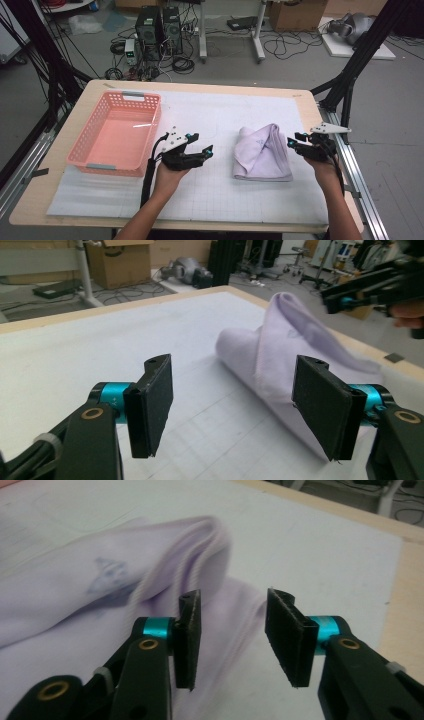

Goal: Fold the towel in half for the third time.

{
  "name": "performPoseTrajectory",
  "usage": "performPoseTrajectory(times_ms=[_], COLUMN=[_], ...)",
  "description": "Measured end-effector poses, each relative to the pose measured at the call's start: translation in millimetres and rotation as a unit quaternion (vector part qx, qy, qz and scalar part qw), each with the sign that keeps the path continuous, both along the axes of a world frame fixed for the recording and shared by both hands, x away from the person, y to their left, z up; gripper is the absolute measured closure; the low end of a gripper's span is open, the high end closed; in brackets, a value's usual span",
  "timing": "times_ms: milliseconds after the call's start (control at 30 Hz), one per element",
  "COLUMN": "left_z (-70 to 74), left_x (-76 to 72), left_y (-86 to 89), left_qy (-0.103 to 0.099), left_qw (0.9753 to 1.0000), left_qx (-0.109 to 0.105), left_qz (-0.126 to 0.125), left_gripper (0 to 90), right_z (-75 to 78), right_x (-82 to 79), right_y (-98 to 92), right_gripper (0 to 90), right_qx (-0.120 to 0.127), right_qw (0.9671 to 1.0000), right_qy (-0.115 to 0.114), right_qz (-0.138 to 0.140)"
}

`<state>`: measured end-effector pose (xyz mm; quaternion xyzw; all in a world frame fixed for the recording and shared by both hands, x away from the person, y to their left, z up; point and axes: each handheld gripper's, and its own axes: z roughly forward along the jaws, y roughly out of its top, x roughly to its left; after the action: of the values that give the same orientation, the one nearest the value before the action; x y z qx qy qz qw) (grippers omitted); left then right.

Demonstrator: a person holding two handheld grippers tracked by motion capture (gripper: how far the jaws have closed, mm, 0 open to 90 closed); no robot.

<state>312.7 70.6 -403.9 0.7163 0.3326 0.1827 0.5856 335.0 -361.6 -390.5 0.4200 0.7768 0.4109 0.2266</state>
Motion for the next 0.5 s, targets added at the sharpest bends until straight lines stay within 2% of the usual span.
performPoseTrajectory(times_ms=[100,167,233,267,300,333,400,433,500], left_z=[-4.1,-5.5,-6.0,-6.1,-6.1,-6.1,-7.3,-8.1,-11.2], left_x=[-0.4,0.1,0.1,-0.2,-0.5,-0.5,-0.5,-0.6,-0.8], left_y=[6.6,8.8,9.9,9.9,9.9,11.0,14.3,15.5,18.3], left_qy=[0.001,0.005,0.007,0.009,0.009,0.007,0.01,0.011,0.013], left_qw=[1.0,0.9999,0.9998,0.9998,0.9999,0.9999,0.9999,0.9999,0.9998], left_qx=[0.0,0.004,0.01,0.009,0.01,0.012,0.006,0.006,0.014], left_qz=[-0.003,-0.008,-0.014,-0.012,-0.007,-0.007,-0.005,-0.005,-0.002], left_gripper=[31.3,29.7,27.4,26.3,24.5,21.8,21.9,21.9,22.1], right_z=[-5.2,-10.2,-16.2,-19.0,-21.4,-23.5,-27.3,-30.0,-33.6], right_x=[-15.5,-23.4,-26.3,-26.6,-26.8,-26.6,-26.1,-26.8,-29.3], right_y=[11.6,21.6,30.1,33.6,35.9,36.8,32.7,29.4,25.0], right_gripper=[54.5,56.0,63.5,71.8,80.9,86.3,86.6,86.5,86.0], right_qx=[0.009,0.002,-0.009,-0.022,-0.045,-0.063,-0.082,-0.084,-0.089], right_qw=[0.9997,0.9994,0.999,0.9988,0.9984,0.9976,0.9959,0.9946,0.9934], right_qy=[0.001,0.0,0.004,0.008,0.014,0.021,0.037,0.053,0.062], right_qz=[0.025,0.036,0.043,0.043,0.032,0.019,-0.015,-0.03,-0.037])
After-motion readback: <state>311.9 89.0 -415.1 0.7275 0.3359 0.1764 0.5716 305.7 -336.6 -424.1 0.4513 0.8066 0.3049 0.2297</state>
